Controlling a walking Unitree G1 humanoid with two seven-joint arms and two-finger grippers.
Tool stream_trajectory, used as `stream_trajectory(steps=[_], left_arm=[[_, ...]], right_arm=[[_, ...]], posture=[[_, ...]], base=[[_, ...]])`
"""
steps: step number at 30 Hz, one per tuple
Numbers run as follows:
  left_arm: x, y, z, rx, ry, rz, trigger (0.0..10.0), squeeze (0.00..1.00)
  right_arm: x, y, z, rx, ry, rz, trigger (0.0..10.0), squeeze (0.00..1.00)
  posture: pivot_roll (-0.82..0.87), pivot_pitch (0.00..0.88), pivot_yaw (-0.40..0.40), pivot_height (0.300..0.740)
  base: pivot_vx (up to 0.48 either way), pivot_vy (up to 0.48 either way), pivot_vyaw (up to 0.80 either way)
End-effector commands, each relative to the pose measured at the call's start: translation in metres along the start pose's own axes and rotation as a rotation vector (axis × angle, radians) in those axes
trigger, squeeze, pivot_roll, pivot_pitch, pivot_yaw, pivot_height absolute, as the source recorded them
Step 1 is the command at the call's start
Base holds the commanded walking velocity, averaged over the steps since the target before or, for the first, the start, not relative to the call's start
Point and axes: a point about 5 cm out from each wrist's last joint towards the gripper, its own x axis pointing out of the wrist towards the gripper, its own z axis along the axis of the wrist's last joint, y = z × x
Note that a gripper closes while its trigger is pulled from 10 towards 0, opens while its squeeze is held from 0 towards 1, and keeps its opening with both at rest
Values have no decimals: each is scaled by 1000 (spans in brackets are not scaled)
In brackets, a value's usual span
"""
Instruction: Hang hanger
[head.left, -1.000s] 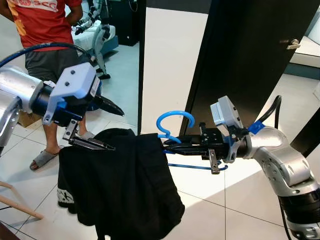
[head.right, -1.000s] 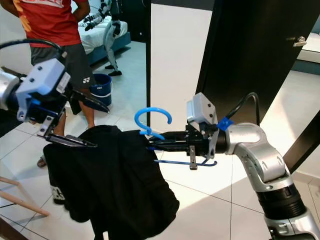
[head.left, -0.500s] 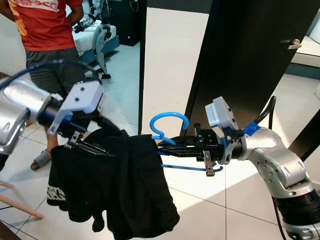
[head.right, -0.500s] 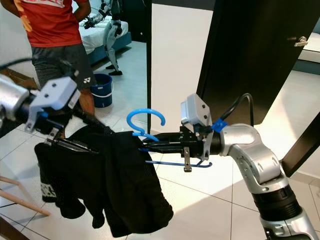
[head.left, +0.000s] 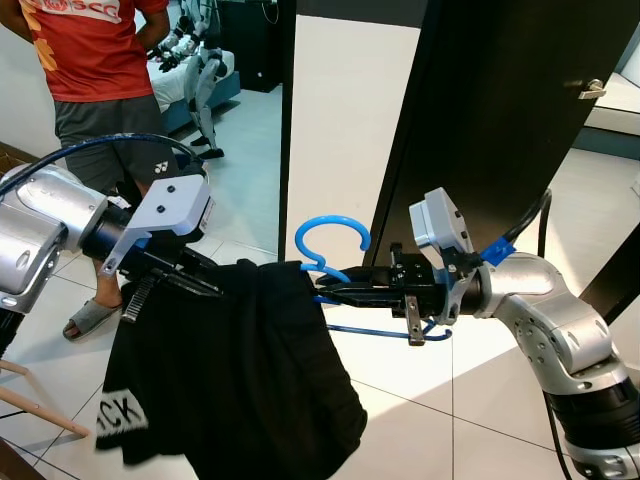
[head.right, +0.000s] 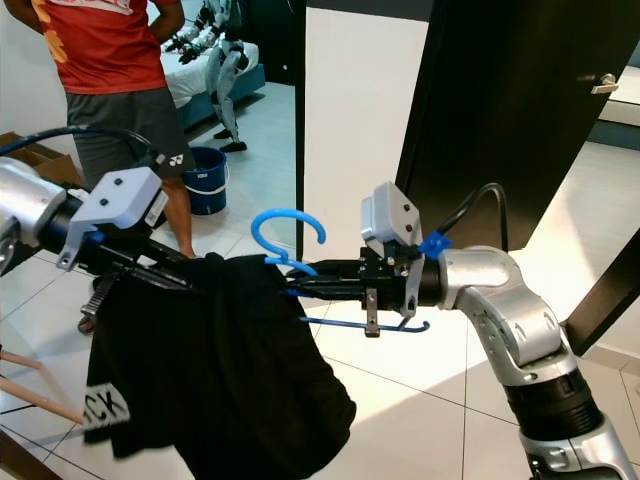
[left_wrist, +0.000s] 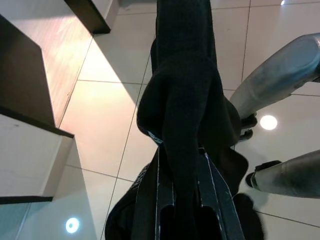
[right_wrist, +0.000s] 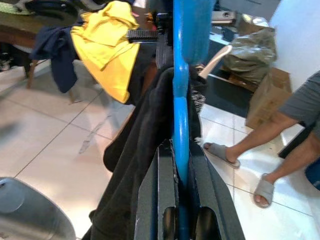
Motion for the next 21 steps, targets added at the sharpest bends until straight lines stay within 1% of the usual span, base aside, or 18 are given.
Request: stream_trajectory(steps=[1,2,3,5,9,11,13,14,15,18,21], left_arm=[[7,1,-4,-4,1,4,0,0],[8,4,-5,-3,-2,32,0,0],[8,6,-7,-5,-6,59,0,0],[8,9,-8,-7,-7,89,0,0],[6,12,-10,1,2,116,0,0],[3,15,-10,2,0,138,0,0],[-1,19,-10,5,7,180,0,0],[-5,23,-11,7,11,220,0,0],[-5,23,-11,7,11,220,0,0],[-21,34,-10,16,6,354,0,0],[-35,40,-4,23,-30,460,0,0]], right_arm=[[2,-2,20,-68,-78,10,10000,0],[2,-4,19,-48,-80,-1,10000,0],[1,-6,18,-28,-75,-13,10000,1000],[-1,-8,16,-5,-67,-26,10000,1000],[-6,-12,14,0,-63,-54,10000,1000],[-12,-15,13,1,-59,-84,10000,1000],[-21,-21,11,-4,-45,-143,10000,1000],[-29,-24,10,-4,-33,-180,10000,1000],[-29,-24,10,-4,-33,-180,10000,1000],[-57,-35,4,-1,9,-334,10000,1000],[-82,-44,0,4,20,-505,10000,1000]], posture=[[30,0,-42,740],[27,0,-43,740],[26,0,-44,740],[24,0,-44,740],[23,0,-45,740],[24,0,-46,740],[24,0,-48,740],[25,0,-50,740],[25,0,-50,740],[24,0,-52,740],[19,0,-55,740]], base=[[0,0,0],[0,0,0],[0,0,0],[0,0,0],[0,0,0],[0,0,0],[0,0,0],[0,0,0],[0,0,0],[0,0,0],[0,0,0]])
